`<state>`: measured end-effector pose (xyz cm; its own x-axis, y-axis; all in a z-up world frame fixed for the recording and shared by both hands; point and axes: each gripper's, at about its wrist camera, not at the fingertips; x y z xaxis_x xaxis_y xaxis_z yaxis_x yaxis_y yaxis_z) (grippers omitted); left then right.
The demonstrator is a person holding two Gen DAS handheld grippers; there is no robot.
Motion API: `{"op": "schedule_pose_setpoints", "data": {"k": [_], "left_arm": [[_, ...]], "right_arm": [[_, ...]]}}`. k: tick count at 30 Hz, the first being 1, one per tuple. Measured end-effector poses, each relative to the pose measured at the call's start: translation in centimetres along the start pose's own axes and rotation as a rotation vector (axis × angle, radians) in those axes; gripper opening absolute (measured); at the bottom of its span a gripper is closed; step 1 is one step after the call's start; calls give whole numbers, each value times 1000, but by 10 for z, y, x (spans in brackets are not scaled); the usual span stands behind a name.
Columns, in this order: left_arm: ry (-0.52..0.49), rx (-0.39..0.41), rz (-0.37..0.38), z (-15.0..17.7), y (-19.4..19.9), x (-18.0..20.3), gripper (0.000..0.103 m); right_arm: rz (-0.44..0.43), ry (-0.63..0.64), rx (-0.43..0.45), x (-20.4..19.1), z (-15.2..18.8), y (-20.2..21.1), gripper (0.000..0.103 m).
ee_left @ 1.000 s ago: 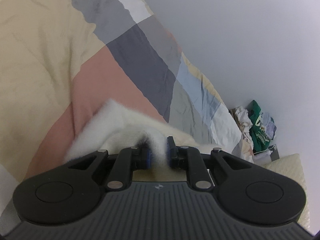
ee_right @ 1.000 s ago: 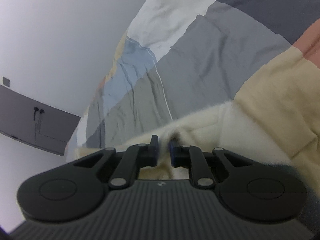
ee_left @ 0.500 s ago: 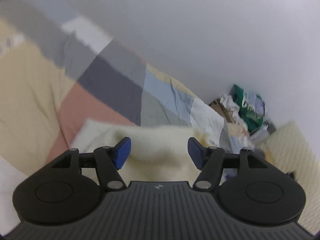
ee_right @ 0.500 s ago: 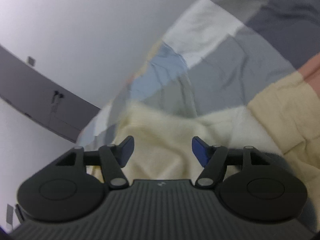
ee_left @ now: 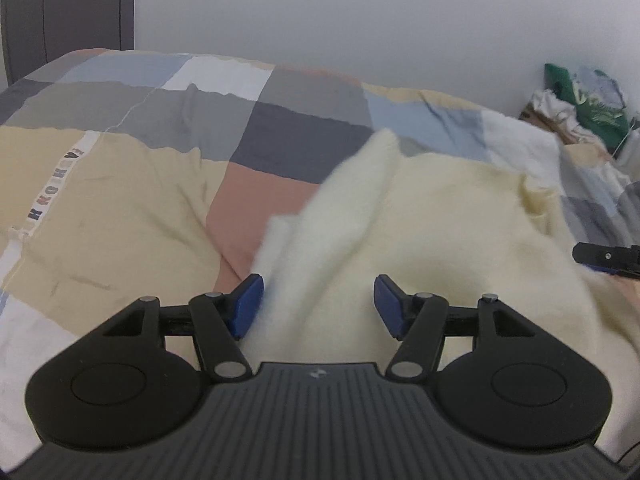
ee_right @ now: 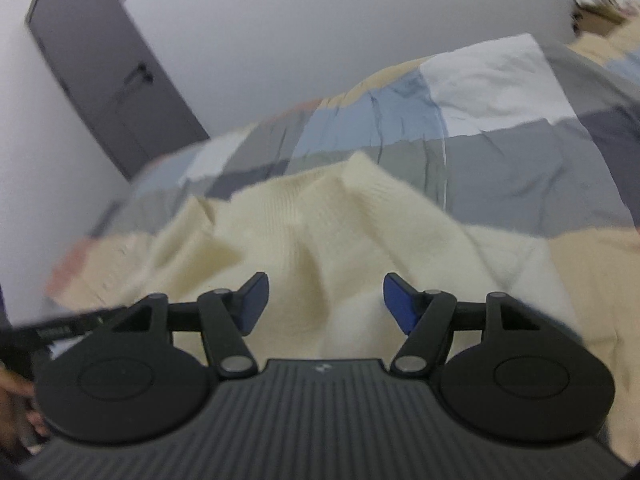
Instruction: Fold large clothes
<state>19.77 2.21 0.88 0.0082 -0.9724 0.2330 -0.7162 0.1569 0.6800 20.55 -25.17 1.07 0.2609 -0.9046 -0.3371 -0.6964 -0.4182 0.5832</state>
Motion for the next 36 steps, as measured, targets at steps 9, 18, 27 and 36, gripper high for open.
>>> {"op": "schedule_pose_setpoints", "data": {"k": [9,18,27,36], "left_arm": [[45,14,-48,-4,-23,-3,20],[301,128,87,-17,16,-37,10],[411,203,106,-23,33,-53,9],[401,73,-29,-9,-22,-60,10]], "right_arm": [[112,144,-66,-4,-3,-45,34],[178,114,179,8,-29,8,13],[242,16,309,50,-41,30,8],[321,45,101,58,-37,-39,8]]}}
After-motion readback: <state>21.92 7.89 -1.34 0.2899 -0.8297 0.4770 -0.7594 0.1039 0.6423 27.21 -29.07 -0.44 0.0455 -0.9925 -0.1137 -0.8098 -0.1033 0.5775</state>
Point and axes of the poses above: each gripper's, at about its wrist camera, not at the fingertips, and y roughly against the way its jaws point, x to its right, z to its underside, and after that the axes turned 6 degrees about y, right-handed
